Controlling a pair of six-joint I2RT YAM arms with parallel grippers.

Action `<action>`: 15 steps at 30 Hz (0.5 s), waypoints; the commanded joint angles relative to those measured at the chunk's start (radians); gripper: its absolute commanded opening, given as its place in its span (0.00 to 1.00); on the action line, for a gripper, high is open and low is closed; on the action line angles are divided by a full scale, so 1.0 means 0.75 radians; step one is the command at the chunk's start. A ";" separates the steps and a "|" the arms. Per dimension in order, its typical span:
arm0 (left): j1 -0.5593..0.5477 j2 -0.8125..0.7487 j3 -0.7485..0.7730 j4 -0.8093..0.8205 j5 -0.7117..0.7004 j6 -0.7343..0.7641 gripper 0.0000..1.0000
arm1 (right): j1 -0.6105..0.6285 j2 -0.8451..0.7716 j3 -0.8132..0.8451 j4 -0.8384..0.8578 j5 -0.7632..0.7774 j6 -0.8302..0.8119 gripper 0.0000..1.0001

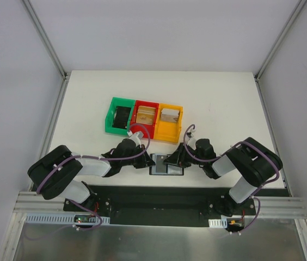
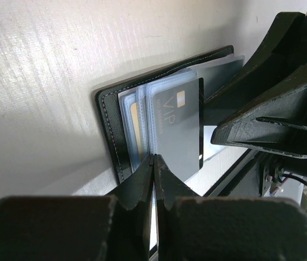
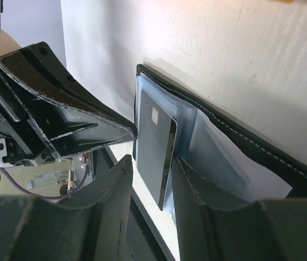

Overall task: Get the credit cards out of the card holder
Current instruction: Remove the credit card from the card holder.

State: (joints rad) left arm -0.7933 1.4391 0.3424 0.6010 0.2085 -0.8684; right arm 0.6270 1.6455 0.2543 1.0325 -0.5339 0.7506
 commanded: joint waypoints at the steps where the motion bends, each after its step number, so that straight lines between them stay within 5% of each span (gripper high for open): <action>1: -0.020 0.022 0.010 -0.137 -0.073 0.064 0.00 | 0.027 -0.014 0.021 -0.006 -0.110 -0.021 0.37; 15: -0.020 0.069 0.002 -0.081 -0.041 0.037 0.00 | 0.027 0.037 0.021 0.145 -0.114 0.063 0.30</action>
State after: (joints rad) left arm -0.7929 1.4460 0.3473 0.6003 0.2085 -0.8646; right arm 0.6266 1.6573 0.2543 1.0416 -0.5453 0.7597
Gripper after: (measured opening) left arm 0.003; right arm 0.330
